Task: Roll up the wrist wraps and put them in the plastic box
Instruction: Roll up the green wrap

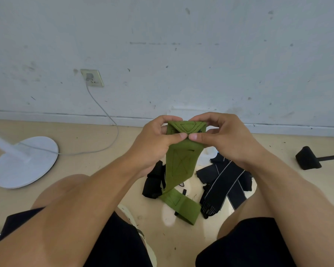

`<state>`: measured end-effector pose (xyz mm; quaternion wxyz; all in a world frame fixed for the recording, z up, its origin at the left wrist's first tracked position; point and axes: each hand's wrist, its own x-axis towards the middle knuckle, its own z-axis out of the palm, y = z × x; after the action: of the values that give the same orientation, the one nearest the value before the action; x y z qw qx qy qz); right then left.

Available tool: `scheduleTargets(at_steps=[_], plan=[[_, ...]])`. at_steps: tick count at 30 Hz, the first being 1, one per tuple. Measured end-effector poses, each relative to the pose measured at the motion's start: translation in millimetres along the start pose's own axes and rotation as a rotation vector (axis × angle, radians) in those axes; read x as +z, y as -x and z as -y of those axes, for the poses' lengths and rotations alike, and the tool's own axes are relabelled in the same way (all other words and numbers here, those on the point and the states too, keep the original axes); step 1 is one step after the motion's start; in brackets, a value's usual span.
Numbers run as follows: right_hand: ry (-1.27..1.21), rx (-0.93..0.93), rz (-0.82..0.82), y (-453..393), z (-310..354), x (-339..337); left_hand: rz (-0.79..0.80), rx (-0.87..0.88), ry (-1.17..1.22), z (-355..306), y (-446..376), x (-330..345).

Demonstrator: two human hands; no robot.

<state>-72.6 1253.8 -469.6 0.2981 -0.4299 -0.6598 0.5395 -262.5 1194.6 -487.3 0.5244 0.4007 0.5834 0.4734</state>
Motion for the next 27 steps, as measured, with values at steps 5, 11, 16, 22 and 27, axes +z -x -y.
scheduleTargets(at_steps=[5,11,16,22,27], plan=[[0.001,-0.045,-0.041,1,1,1,0.12,-0.072,0.043,-3,11,12],[0.036,-0.009,-0.034,0,-3,7,0.051,-0.16,0.121,1,11,13],[-0.057,0.036,0.051,-1,0,7,-0.047,-0.136,0.225,0,8,12],[-0.086,0.077,0.04,-6,-6,7,-0.084,-0.034,0.185,2,4,4],[-0.101,0.059,0.095,-5,-7,9,-0.08,0.021,0.139,2,3,1]])
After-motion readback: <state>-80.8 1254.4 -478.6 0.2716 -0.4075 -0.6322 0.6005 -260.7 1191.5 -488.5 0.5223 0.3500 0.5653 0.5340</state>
